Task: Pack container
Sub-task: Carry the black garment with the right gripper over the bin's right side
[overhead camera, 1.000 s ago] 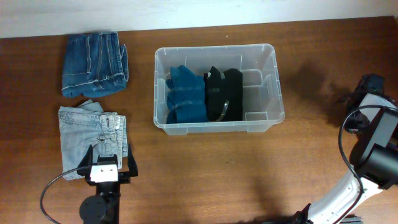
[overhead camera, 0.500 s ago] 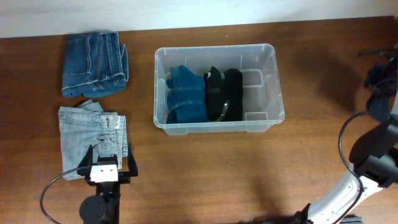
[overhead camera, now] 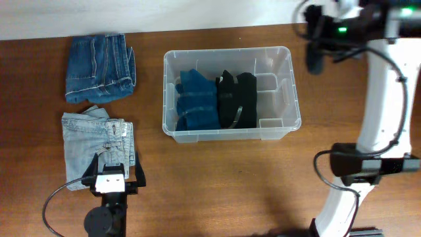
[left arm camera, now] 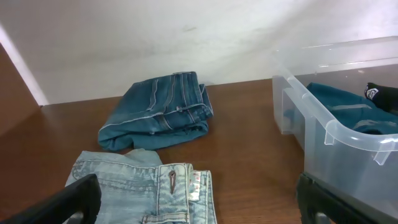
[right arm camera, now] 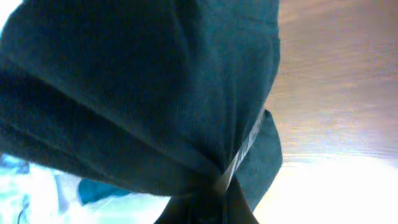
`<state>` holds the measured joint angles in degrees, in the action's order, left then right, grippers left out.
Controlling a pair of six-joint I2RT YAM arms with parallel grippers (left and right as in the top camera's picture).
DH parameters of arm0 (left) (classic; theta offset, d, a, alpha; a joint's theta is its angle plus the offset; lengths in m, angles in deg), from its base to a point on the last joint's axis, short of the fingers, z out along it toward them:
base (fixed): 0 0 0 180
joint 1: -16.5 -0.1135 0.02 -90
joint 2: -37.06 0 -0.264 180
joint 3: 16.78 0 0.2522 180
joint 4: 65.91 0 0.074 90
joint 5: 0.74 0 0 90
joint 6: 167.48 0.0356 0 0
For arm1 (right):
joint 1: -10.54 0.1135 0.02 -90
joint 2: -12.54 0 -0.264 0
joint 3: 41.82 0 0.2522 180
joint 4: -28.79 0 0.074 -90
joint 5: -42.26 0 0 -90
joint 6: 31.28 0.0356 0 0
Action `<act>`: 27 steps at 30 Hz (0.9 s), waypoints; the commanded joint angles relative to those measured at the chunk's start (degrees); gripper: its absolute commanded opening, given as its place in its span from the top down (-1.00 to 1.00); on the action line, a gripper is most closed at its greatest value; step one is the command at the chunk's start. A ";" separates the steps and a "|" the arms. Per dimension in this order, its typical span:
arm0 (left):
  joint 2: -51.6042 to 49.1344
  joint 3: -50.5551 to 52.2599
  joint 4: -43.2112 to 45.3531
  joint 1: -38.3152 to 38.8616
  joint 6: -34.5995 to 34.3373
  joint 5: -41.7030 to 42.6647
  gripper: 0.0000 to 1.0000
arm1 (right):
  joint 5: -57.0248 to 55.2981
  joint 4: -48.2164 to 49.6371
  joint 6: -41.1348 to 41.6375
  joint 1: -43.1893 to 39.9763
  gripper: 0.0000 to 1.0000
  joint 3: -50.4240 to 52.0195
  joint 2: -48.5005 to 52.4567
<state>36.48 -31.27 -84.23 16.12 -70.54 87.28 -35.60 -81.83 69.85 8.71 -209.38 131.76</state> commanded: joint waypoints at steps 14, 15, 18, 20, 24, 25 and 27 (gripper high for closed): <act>0.28 0.22 -0.07 0.24 0.90 -0.42 -0.98 | -15.91 1.22 17.11 16.87 0.92 1.40 11.76; 0.28 0.22 -0.07 0.24 0.90 -0.42 -0.98 | -16.06 1.22 18.40 16.94 0.92 1.40 12.96; 0.28 0.22 -0.07 0.24 0.90 -0.42 -0.98 | -16.26 1.07 21.11 16.92 0.92 1.40 15.50; 0.28 0.22 -0.07 0.24 0.90 -0.42 -0.98 | -16.85 0.55 21.42 16.94 0.92 1.40 16.81; 0.28 0.22 -0.07 0.24 0.90 -0.42 -0.99 | -19.50 -0.46 22.60 16.96 0.92 2.34 17.92; 0.28 0.22 -0.07 0.24 0.90 -0.42 -0.98 | -19.47 -0.48 23.39 16.98 0.92 2.91 17.92; 0.28 0.20 -0.07 0.24 0.90 -0.42 -0.98 | -19.50 -0.48 23.89 17.16 0.92 4.17 17.92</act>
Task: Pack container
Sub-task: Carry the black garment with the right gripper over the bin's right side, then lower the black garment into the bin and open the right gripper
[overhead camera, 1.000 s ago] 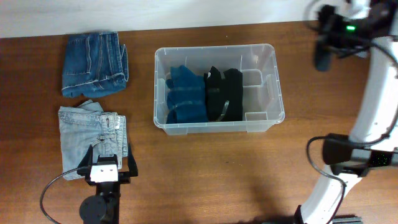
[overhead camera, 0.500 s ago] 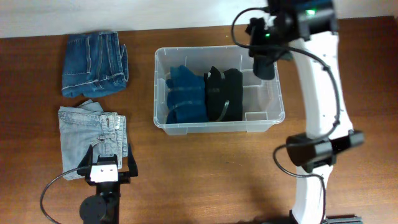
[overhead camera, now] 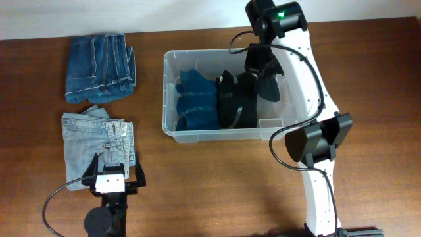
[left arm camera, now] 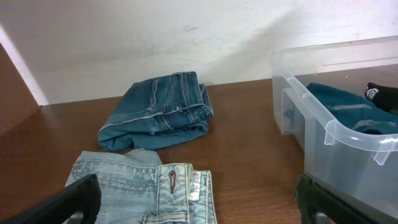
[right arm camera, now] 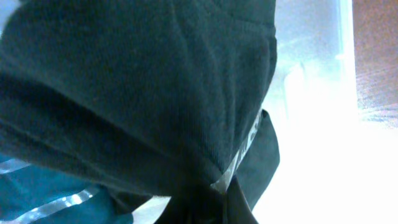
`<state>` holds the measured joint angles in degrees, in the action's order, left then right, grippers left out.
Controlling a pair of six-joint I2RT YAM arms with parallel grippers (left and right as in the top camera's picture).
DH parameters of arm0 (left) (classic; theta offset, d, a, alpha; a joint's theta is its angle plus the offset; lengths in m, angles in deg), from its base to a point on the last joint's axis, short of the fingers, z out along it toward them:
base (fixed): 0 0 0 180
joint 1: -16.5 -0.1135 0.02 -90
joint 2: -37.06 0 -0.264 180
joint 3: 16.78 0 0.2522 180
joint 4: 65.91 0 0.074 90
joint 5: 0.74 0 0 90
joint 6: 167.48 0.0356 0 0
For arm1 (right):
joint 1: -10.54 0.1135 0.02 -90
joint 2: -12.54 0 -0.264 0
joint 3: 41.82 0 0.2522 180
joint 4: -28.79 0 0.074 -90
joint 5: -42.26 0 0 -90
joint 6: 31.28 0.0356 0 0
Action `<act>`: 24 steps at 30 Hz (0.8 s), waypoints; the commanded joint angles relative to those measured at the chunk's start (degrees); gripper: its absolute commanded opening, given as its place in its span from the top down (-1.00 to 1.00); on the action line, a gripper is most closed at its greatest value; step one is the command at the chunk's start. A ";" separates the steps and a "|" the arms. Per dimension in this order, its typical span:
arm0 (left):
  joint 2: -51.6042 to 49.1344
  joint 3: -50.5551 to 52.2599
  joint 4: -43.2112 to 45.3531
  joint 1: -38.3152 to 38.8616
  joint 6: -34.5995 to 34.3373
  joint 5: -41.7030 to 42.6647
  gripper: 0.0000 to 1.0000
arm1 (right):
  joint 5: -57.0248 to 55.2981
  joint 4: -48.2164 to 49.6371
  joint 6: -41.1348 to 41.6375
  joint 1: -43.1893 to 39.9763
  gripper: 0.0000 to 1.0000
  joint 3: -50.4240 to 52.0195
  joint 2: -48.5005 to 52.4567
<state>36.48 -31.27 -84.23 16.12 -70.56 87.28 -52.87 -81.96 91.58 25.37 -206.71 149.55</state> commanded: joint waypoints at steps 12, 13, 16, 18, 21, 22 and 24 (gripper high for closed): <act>0.28 0.22 -0.07 0.24 0.92 -0.42 -0.98 | -3.30 4.72 2.16 0.55 0.92 13.66 0.20; 0.28 0.22 -0.07 0.24 0.92 -0.42 -0.99 | -3.30 4.94 2.16 0.55 0.92 14.16 0.20; 0.28 0.22 -0.07 0.24 0.92 -0.42 -0.98 | -3.28 5.84 2.16 0.55 0.92 15.76 0.20; 0.28 0.22 -0.07 0.24 0.92 -0.42 -0.98 | -3.28 5.97 2.14 0.52 0.91 15.93 0.20; 0.28 0.22 -0.07 0.24 0.92 -0.42 -0.98 | -3.32 5.99 2.12 0.52 0.22 15.93 0.20; 0.28 0.22 -0.07 0.24 0.92 -0.42 -0.98 | -3.30 5.99 2.12 0.52 -0.01 15.93 0.20; 0.28 0.22 -0.07 0.24 0.92 -0.42 -0.99 | -3.30 5.99 2.12 0.55 -0.29 15.93 0.20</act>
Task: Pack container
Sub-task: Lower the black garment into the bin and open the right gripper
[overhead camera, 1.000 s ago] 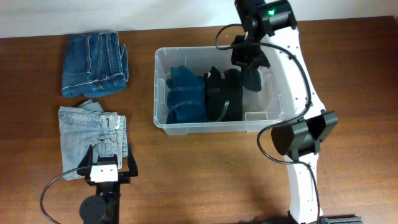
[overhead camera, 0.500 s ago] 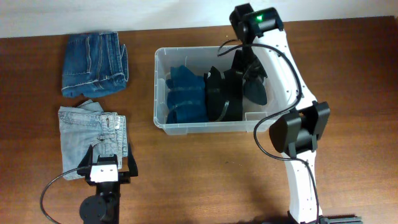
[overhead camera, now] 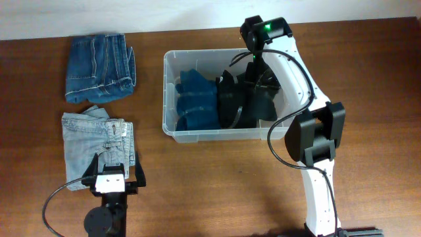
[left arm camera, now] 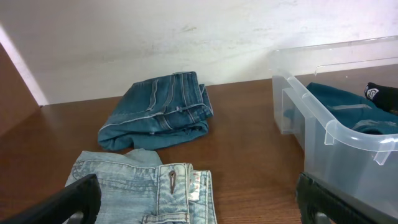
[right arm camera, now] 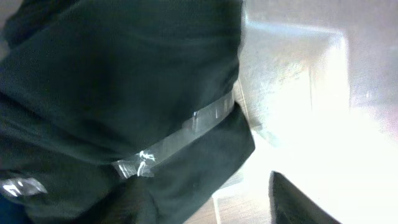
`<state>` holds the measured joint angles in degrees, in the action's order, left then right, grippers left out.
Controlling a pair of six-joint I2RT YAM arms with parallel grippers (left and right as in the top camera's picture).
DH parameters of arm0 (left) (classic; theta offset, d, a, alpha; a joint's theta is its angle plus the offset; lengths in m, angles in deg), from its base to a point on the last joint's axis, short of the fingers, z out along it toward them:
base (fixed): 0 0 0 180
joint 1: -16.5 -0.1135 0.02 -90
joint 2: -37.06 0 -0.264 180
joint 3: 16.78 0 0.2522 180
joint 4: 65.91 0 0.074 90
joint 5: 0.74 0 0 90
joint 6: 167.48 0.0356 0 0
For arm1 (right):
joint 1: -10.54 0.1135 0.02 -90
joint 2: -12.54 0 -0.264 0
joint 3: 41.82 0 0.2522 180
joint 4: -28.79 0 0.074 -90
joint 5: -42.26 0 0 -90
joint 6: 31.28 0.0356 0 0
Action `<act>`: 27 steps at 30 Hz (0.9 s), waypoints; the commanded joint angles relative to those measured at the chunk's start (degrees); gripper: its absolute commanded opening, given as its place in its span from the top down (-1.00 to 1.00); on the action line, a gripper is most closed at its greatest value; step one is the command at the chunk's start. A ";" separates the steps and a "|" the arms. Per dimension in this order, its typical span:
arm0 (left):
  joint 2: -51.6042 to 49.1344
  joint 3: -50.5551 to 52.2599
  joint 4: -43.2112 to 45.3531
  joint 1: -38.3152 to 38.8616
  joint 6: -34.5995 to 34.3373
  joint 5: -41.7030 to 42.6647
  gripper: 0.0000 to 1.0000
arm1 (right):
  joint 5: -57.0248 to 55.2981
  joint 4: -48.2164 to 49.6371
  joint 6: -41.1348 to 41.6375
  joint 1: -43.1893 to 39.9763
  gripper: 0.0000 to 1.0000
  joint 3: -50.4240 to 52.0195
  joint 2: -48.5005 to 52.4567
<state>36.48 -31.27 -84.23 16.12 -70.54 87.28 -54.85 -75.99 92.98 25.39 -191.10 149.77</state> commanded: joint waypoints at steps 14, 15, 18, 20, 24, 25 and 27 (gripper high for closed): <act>0.28 0.22 -0.07 0.24 0.90 -0.42 -0.98 | 14.27 1.31 -6.69 0.39 -0.56 -3.89 -0.46; 0.28 0.22 -0.07 0.24 0.90 -0.42 -0.99 | 15.69 1.31 -6.86 0.39 -0.56 -5.11 -0.68; 0.28 0.22 -0.07 0.24 0.90 -0.42 -0.98 | 19.87 0.87 -9.14 0.39 -0.56 -11.13 -1.75; 0.28 0.22 -0.07 0.24 0.90 -0.42 -0.98 | 20.48 -1.09 -11.58 0.15 -0.57 -18.71 -2.97; 0.28 0.22 -0.07 0.24 0.90 -0.42 -0.98 | 18.69 -6.32 -14.34 -2.12 -0.61 -31.98 -6.16; 0.28 0.22 -0.07 0.24 0.90 -0.42 -0.99 | 19.80 -6.32 -17.59 -2.93 -0.72 -33.68 -7.91; 0.28 0.22 -0.07 0.24 0.90 -0.42 -0.98 | 18.86 -6.32 -17.55 -4.94 -0.80 -34.27 -11.93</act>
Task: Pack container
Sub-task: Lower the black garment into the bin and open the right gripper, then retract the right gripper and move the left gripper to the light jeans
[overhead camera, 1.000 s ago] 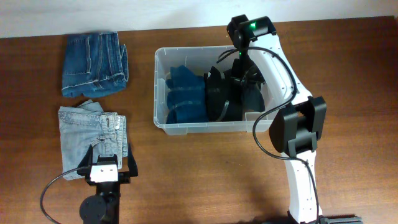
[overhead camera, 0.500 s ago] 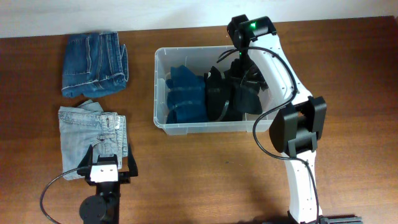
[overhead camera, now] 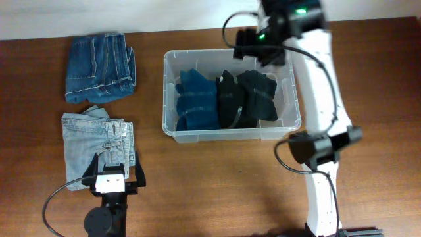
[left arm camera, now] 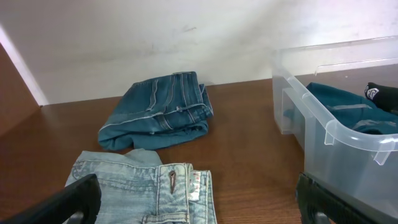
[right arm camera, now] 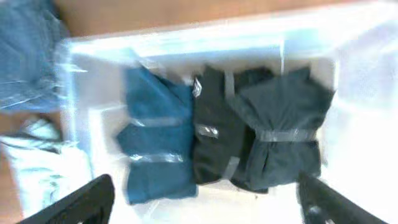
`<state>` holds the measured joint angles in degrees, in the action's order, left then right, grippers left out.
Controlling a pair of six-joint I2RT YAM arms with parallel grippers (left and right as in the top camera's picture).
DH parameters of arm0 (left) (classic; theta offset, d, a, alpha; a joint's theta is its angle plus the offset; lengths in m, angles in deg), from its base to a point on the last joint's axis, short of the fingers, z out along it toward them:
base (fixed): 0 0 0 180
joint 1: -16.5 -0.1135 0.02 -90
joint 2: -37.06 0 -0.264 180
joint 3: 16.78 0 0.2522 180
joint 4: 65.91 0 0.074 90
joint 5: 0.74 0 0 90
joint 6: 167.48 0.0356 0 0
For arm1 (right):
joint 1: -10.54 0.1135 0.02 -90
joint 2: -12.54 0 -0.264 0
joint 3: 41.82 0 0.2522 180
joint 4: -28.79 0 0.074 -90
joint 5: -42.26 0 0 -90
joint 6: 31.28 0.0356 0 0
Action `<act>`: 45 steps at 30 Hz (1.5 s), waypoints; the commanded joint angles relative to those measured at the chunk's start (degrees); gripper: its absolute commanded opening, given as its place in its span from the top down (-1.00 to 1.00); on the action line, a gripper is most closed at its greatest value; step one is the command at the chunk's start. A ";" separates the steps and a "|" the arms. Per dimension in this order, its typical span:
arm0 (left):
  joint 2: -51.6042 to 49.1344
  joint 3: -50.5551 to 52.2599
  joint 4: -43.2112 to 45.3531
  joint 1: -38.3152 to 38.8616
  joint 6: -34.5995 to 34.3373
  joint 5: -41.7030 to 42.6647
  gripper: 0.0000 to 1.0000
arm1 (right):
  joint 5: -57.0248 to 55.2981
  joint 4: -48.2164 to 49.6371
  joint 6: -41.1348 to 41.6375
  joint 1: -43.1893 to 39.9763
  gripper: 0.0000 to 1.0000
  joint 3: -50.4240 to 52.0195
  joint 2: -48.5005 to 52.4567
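Observation:
The clear plastic container [overhead camera: 230, 135] stands mid-table and holds three folded garments side by side: a blue one [overhead camera: 196, 99], a black one [overhead camera: 230, 100] and a dark taped bundle [overhead camera: 258, 94] on the right. From above, the right wrist view shows the same blue garment [right arm camera: 155, 137], black garment [right arm camera: 217, 134] and dark bundle [right arm camera: 286, 134]. My right gripper [overhead camera: 262, 47] hangs open and empty over the container's back rim. My left gripper [overhead camera: 117, 161] rests open at the near edge of the light jeans [overhead camera: 99, 141].
Folded dark blue jeans [overhead camera: 99, 69] lie at the back left, seen too in the left wrist view as the dark jeans [left arm camera: 158, 112] beyond the light jeans [left arm camera: 149, 186]. The container's wall [left arm camera: 336, 134] rises at the right of that view. The right arm's base stands right of the container.
My right gripper was low inside the container against the dark bundle. Now it is raised above the back rim, open and empty. The bundle stays in the container's right part. The left arm is unmoved.
My right gripper held the dark bundle high at the table's back right. Then it held the bundle over the container's right side. Then it was down in the container with the bundle resting there and jaws parted. Now it is up and empty.

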<state>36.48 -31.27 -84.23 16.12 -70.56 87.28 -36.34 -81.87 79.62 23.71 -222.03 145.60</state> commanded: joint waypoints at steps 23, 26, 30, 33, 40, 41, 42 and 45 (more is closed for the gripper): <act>0.28 0.22 -0.07 0.24 0.92 -0.42 -0.99 | -7.61 5.90 -9.97 -47.01 -0.97 46.80 -25.90; 0.28 0.22 -0.07 0.24 0.92 -0.42 -0.98 | -7.56 8.68 -9.94 -47.39 -0.97 53.00 -25.70; 0.28 0.22 -0.04 0.24 0.92 -0.39 -0.98 | -7.58 9.31 -9.97 -47.32 -0.97 55.84 -25.66; 0.28 0.20 -0.24 0.24 0.87 1.03 -0.98 | -7.58 9.33 -9.97 -47.32 -0.97 56.08 -25.64; 0.17 -3.45 6.01 0.22 0.02 9.40 -0.98 | -7.58 9.33 -9.97 -47.32 -0.97 56.08 -25.64; -0.42 -5.60 5.97 0.22 0.02 8.35 -0.99 | -7.58 9.33 -9.97 -47.32 -0.97 56.08 -25.64; -1.92 -8.70 5.29 0.22 -0.02 6.99 -0.98 | -7.58 9.33 -9.97 -47.32 -0.97 56.08 -25.64; -8.59 -17.66 1.88 0.22 0.00 4.48 -0.99 | -7.58 9.33 -9.97 -47.32 -0.97 56.08 -25.64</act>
<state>32.59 -40.63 -81.32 16.12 -70.63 93.99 -43.45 -72.67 70.07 -23.66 -166.16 120.20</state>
